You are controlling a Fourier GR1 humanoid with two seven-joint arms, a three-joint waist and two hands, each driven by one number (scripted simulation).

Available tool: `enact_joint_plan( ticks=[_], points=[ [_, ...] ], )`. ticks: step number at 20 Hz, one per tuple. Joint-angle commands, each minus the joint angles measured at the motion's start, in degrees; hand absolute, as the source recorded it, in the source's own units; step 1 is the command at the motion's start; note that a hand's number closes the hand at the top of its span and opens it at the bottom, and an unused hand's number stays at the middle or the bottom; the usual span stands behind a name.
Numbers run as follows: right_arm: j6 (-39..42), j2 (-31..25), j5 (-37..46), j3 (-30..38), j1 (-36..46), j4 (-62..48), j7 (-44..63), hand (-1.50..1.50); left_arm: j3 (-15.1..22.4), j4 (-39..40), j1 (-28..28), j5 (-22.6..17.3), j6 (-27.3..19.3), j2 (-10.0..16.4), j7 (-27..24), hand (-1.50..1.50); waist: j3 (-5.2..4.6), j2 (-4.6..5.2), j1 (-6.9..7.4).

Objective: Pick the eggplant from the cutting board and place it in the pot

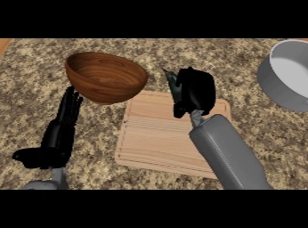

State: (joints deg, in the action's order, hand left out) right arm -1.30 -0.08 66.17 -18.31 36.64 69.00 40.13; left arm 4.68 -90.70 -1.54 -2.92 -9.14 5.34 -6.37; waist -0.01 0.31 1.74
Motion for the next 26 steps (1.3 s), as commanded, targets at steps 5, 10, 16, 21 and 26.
enact_joint_plan(
  ticks=[5,10,16,21,26],
  points=[
    [-4.0,0.1,8.3,-4.8,9.0,2.0,13.4,1.5,-1.0,2.8,1.4,-0.1,0.3,-0.7,-3.5,0.0,-0.04,-0.36,-1.27],
    [-0.5,-1.2,13.5,0.6,11.8,1.6,17.8,1.5,0.4,-1.0,0.6,0.4,-0.7,-1.5,1.6,0.0,-0.01,-0.43,-1.74],
    [-1.0,-4.9,15.2,5.3,9.2,4.7,17.7,1.5,0.2,-1.9,0.4,1.4,-1.4,-1.5,2.1,0.0,0.02,-0.42,-1.74],
    [1.1,-9.8,14.4,9.8,5.9,7.8,14.9,1.5,0.5,-3.5,3.2,1.8,-1.4,-1.6,2.2,0.0,0.02,-0.38,-1.61],
    [1.5,-13.6,12.5,12.7,-1.6,15.0,11.6,1.5,-1.1,1.1,0.2,2.0,0.0,-0.9,-0.4,0.0,0.0,-0.37,-1.97]
  ],
)
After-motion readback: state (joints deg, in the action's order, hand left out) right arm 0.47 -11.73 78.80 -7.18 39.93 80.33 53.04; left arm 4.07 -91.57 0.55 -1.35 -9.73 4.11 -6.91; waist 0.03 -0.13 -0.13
